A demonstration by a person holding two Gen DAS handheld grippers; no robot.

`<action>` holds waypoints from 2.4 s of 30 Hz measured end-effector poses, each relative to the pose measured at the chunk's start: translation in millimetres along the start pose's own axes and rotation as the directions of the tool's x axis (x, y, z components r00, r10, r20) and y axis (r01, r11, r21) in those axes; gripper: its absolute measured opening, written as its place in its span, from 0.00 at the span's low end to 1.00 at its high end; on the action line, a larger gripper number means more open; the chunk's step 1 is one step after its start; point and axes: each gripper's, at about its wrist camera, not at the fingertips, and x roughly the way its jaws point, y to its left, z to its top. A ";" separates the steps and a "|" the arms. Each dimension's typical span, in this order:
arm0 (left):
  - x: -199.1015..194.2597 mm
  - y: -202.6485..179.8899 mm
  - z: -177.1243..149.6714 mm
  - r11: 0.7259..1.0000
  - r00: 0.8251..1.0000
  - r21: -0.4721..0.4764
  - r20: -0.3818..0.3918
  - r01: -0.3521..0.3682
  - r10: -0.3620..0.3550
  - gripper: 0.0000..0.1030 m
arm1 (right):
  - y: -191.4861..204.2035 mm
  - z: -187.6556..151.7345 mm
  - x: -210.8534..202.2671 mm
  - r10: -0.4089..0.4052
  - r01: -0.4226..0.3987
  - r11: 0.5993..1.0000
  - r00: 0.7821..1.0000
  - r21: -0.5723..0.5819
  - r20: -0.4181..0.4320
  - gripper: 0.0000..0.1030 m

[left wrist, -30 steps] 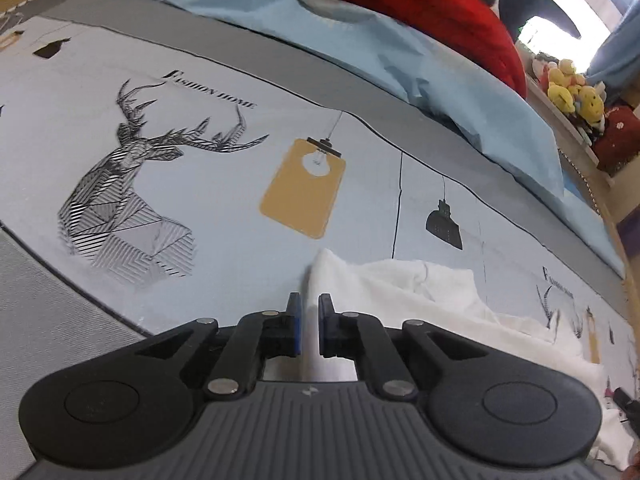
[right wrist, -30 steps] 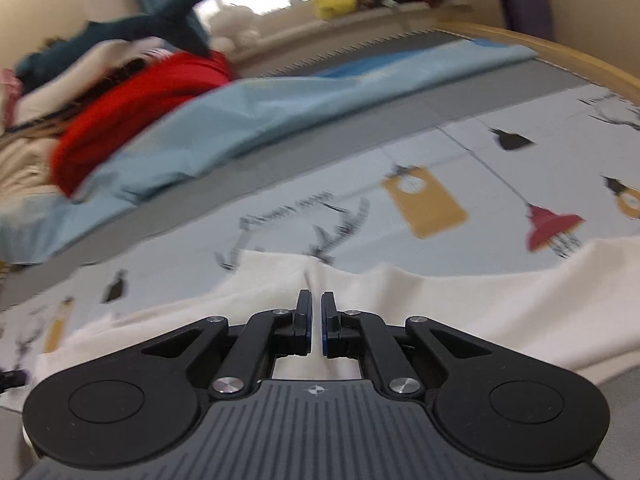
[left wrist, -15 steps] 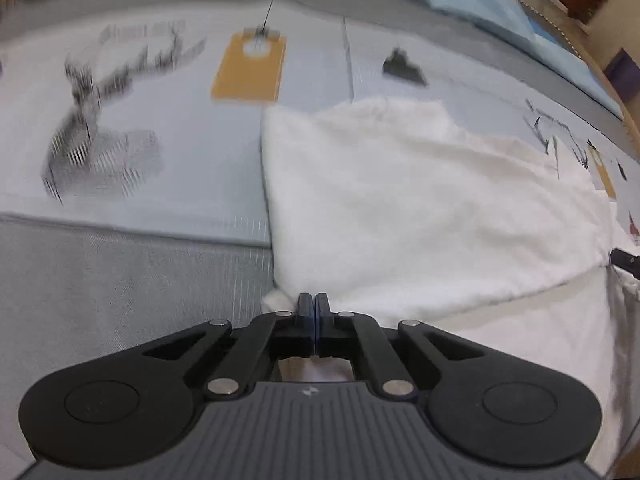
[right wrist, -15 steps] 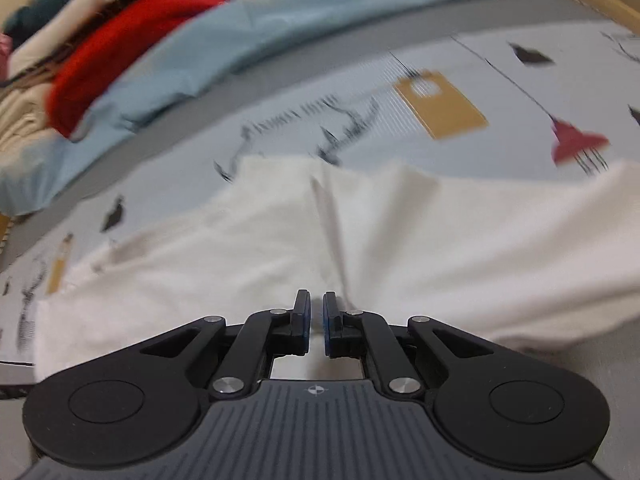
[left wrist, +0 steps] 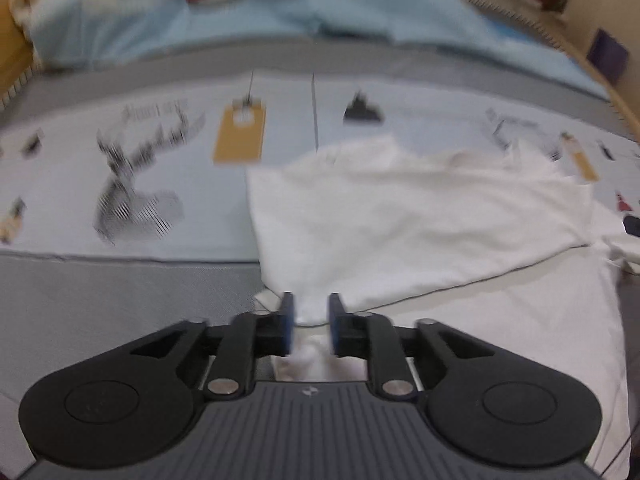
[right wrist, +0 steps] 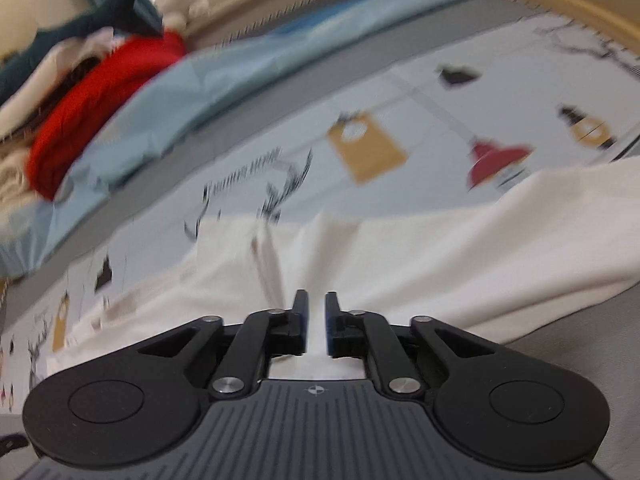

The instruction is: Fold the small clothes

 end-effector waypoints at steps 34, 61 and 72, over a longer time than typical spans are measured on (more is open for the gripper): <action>-14.8 -50.0 -36.4 0.976 0.987 0.154 0.082 -0.153 0.142 0.33 | -315.7 14.9 -59.3 -0.439 0.130 0.734 0.840 0.667 0.319 0.03; -39.4 18.5 -39.5 0.996 0.996 -0.058 0.055 -0.063 0.066 0.33 | 256.7 -119.3 -7.7 0.466 -0.550 0.711 0.835 -0.438 -0.294 0.06; -17.7 34.1 -41.3 0.973 0.997 -0.225 0.055 0.058 -0.047 0.33 | 158.4 -39.7 -81.3 0.244 -0.247 0.934 0.969 -0.258 -0.046 0.08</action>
